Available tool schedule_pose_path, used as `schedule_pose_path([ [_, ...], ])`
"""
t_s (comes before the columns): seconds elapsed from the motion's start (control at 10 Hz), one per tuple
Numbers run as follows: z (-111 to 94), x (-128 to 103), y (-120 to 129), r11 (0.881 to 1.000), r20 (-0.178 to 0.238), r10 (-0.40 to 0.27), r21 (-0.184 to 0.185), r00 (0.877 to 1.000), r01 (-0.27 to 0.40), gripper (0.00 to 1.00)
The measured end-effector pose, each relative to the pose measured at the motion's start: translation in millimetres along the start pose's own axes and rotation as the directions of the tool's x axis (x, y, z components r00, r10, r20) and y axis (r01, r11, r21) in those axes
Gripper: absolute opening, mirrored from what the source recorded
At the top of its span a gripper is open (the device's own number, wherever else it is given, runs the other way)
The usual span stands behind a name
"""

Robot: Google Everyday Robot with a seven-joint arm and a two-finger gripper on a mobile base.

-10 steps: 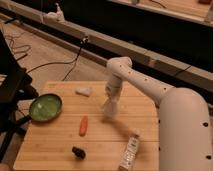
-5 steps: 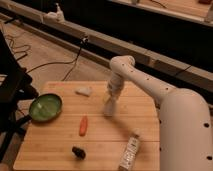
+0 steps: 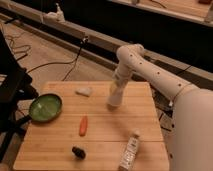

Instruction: Place the ceramic cup over the eraser

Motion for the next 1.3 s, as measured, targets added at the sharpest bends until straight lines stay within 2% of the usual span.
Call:
schedule_pose_path([
  [0.2,-45.5,-0.2,3.6,0.996,0.054,-0.071,0.055,0.996,0.068,0.00],
  [0.3,-60.3,3.1,6.2,0.992,0.067,-0.101,0.078,0.993,0.096,0.00],
  [0.5,-89.6,17.2,22.1,0.977,0.082,-0.187,0.119,0.979,0.177,0.00],
  [0.6,-99.5,23.6,34.2,0.969,0.088,-0.226,0.126,0.970,0.214,0.00],
  [0.8,-109.2,42.8,69.6,0.949,0.093,-0.307,0.106,0.947,0.298,0.00],
  [0.9,-109.1,58.1,93.8,0.934,0.089,-0.355,0.083,0.931,0.348,0.00],
  [1.2,-111.4,92.4,140.2,0.897,0.099,-0.442,0.041,0.891,0.440,0.00],
  [1.3,-112.7,98.3,143.4,0.895,0.103,-0.445,0.037,0.889,0.444,0.00],
])
